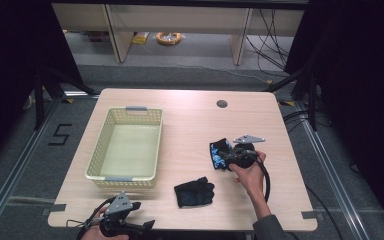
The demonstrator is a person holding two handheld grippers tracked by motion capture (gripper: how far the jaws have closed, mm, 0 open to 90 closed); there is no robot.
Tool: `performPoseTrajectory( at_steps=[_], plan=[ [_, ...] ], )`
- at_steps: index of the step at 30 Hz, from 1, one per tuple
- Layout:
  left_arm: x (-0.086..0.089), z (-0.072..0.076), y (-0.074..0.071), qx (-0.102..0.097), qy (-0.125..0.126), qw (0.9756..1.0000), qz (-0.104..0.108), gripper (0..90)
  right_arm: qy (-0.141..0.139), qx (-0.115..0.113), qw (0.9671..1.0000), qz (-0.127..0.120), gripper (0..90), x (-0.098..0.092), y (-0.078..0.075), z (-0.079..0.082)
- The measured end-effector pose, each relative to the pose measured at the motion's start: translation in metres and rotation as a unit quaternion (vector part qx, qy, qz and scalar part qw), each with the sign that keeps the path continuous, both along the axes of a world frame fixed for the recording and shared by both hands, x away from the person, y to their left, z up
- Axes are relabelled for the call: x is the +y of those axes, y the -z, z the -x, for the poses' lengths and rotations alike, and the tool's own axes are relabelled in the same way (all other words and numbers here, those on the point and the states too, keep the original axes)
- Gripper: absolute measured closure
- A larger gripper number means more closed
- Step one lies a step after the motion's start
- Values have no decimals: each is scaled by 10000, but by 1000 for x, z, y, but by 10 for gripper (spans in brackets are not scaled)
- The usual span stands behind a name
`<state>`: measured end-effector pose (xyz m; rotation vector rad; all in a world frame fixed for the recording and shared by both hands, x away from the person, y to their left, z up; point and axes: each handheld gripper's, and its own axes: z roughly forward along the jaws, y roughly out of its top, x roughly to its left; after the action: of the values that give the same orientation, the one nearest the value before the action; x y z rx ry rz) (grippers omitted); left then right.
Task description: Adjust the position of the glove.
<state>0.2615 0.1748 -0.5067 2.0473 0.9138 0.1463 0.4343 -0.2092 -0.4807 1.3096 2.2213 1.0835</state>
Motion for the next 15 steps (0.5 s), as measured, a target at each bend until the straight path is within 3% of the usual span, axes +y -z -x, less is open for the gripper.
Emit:
performPoseTrajectory(
  at_steps=[2, 3, 4, 5, 6, 7, 8, 13, 14, 15],
  plan=[
    [0, 0, 0, -43, -37, 10000, 22, 203, -21, 95, 9999, 84, 596, 4, 1, -5],
    [1, 0, 0, -50, -12, 10000, -56, 203, 57, 285, 9996, 5, 597, 9, 2, -6],
    [0, 1, 1, 41, -104, 9999, 66, 203, 20, 254, 9997, 67, 596, 10, 4, -9],
    [3, -1, -1, 33, -3, 9999, -135, 203, 70, 334, 9994, 111, 597, 13, 6, -10],
    [2, -1, 0, -61, -23, 10000, -74, 203, 121, 480, 9988, 42, 602, 15, 8, -12],
    [1, 0, 0, -57, -72, 10000, 34, 202, 54, 397, 9991, 137, 609, 17, 10, -15],
    [0, 0, 1, -80, -90, 9999, 68, 202, 40, 457, 9988, 143, 611, 18, 12, -16],
    [0, 1, 0, 11, -111, 9999, 55, 202, 144, 705, 9973, 151, 628, 25, 22, -22],
    [0, 1, 0, -13, -114, 9999, 84, 202, 63, 589, 9981, 191, 634, 26, 24, -24],
    [0, 1, 0, -13, -112, 9999, 85, 202, 58, 645, 9975, 290, 643, 27, 23, -23]
  ],
)
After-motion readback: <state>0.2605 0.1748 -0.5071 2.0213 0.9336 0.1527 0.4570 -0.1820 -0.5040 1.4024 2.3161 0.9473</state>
